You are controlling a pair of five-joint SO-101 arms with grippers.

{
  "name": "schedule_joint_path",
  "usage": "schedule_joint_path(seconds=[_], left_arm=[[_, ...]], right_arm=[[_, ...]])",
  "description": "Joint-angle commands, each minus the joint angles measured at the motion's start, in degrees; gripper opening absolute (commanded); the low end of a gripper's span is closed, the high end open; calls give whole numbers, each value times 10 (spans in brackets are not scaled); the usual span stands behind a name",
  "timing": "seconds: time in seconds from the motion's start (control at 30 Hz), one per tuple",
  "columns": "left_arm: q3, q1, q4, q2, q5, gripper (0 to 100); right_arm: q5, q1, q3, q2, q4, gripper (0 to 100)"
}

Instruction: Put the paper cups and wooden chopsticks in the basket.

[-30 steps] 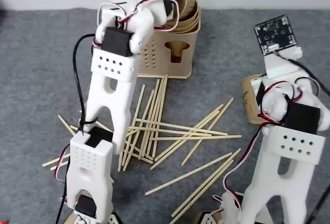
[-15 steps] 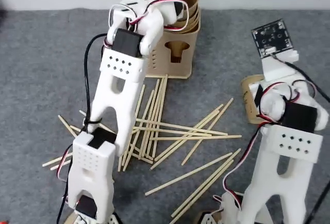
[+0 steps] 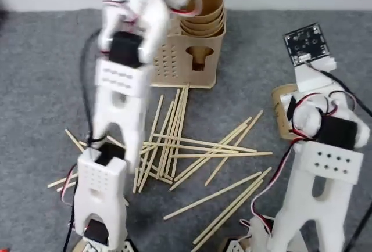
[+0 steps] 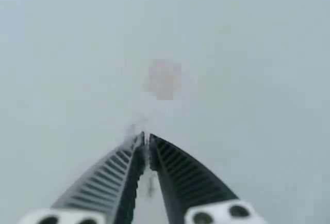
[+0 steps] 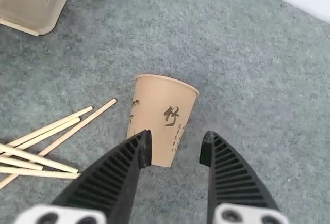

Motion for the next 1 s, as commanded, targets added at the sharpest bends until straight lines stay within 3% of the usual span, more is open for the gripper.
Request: schedule_joint_path(seconds=[0.0, 0.23, 0.37, 0.47, 0.6, 0.73, 0.97], left_arm=[[-39, -62, 11, -28, 4, 15], [-59, -156, 167, -28, 4, 15], [-59, -188, 396, -28, 1, 15], [-70, -165, 568, -26, 0, 15], [-48, -129, 569, -23, -42, 15], [16, -85, 569, -27, -62, 15], [122, -20, 568, -27, -62, 16]], right_arm=[[-5, 0, -3, -31, -31, 169], [-3, 40, 11, -26, -256, 169], [-2, 124, 85, -26, -405, 168], [-1, 182, 166, -26, -496, 169], [0, 221, 269, -32, -574, 169], [0, 235, 320, -30, -583, 169], [-1, 196, 388, -19, -588, 214]])
